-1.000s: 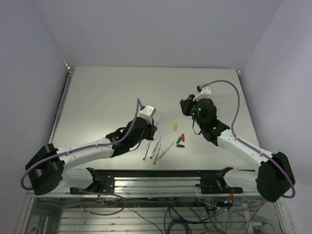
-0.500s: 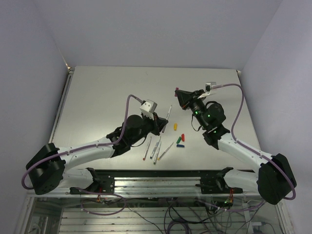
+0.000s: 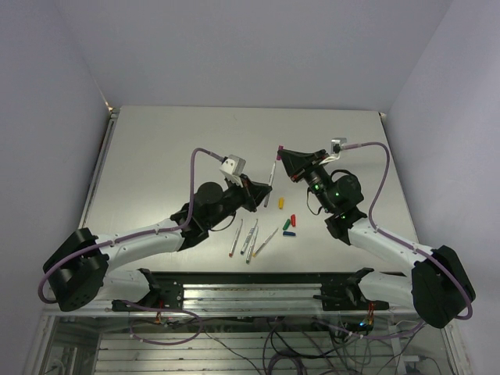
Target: Insert the pens into the pen caps
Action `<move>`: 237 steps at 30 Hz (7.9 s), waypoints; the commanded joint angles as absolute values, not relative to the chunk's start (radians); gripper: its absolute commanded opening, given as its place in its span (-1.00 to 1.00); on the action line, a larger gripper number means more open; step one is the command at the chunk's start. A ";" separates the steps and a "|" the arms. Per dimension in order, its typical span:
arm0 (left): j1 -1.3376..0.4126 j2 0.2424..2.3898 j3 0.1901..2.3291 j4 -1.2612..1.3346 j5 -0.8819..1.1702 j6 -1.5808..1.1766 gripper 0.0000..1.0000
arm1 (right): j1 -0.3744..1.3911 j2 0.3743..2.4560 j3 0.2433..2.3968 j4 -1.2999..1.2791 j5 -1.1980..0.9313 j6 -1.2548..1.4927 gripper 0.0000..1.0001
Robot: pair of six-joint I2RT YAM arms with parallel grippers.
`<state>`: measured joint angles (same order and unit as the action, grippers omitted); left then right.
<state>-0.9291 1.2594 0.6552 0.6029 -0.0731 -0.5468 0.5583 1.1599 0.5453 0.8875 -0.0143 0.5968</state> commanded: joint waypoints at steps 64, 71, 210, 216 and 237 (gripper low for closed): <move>-0.908 1.265 0.613 0.713 -0.075 -0.567 -0.86 | 0.558 1.178 0.497 0.961 -0.085 0.674 -1.00; -0.905 1.294 0.627 0.760 -0.085 -0.565 -0.86 | 0.559 1.191 0.480 0.953 -0.152 0.719 -1.00; -1.009 1.362 0.604 -0.141 -0.283 -0.568 0.14 | 0.538 1.049 0.520 0.041 0.397 0.717 0.08; -1.012 1.385 0.605 -0.145 -0.312 -0.580 0.09 | 0.538 1.051 0.514 0.057 0.387 0.716 0.07; -1.045 1.520 0.621 -0.232 -0.313 -0.650 -0.86 | 0.538 1.085 0.516 0.040 0.344 0.730 -0.04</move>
<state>-1.0279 1.4689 0.6521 -0.1738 -0.3542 -0.6109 0.5377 1.0668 0.5194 0.0544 0.3611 0.7223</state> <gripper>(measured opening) 0.101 0.511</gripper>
